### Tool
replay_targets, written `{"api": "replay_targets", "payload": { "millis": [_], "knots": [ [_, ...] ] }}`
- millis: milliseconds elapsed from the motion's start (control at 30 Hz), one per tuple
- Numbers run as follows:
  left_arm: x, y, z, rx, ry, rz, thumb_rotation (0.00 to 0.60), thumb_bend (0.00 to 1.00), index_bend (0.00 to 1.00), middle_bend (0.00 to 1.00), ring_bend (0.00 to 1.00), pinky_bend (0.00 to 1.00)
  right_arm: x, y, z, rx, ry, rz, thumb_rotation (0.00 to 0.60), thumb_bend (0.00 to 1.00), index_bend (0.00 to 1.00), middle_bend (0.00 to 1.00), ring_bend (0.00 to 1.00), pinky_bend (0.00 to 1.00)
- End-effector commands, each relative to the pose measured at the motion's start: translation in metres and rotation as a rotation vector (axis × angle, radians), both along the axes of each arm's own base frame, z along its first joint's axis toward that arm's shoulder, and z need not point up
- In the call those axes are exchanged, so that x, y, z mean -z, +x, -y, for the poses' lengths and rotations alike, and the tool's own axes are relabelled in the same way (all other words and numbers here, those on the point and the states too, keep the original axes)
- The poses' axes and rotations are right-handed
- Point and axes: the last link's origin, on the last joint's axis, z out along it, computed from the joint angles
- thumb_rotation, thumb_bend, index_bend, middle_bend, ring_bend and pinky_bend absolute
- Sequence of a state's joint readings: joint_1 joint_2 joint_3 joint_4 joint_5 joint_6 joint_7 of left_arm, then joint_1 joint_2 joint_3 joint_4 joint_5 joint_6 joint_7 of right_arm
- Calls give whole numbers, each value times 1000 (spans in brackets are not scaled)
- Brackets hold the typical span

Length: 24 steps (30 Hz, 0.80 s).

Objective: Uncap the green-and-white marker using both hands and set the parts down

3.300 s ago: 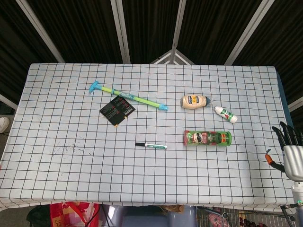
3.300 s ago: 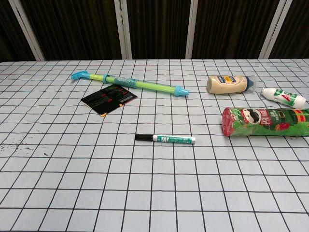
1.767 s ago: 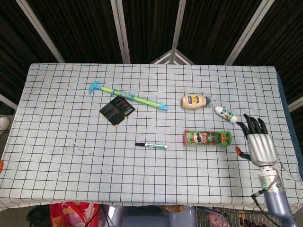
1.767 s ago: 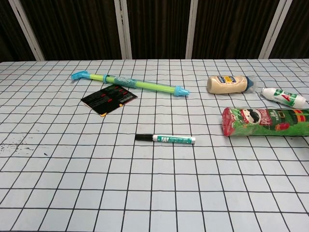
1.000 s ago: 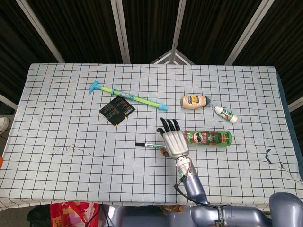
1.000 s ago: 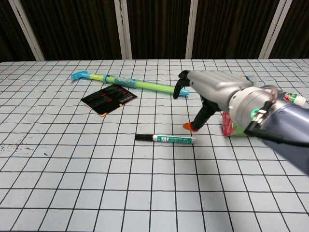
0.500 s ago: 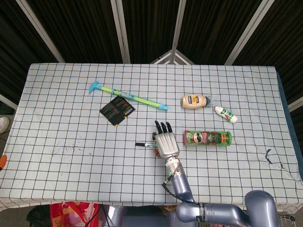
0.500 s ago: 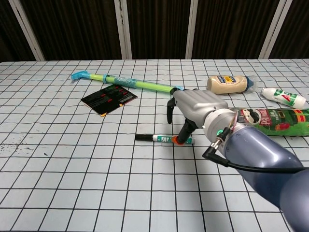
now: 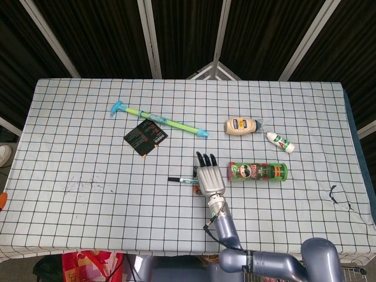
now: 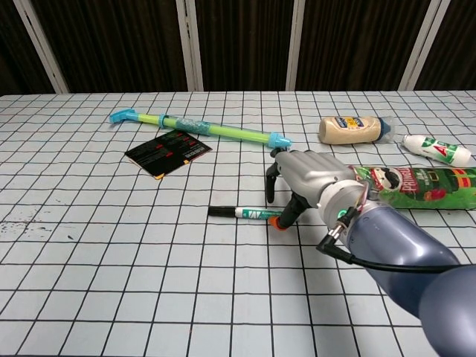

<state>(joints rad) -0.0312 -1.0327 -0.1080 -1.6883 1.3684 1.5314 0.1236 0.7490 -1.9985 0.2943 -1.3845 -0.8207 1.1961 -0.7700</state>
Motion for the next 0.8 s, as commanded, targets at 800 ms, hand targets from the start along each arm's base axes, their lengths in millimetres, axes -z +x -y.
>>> {"api": "replay_targets", "payload": {
  "millis": [800],
  "knots": [
    [9,8,-4,-3,-17,-30,600,480,134,10,0,14,5,-19,6,25,16,5,600,362,535,36,76,0]
  ]
}}
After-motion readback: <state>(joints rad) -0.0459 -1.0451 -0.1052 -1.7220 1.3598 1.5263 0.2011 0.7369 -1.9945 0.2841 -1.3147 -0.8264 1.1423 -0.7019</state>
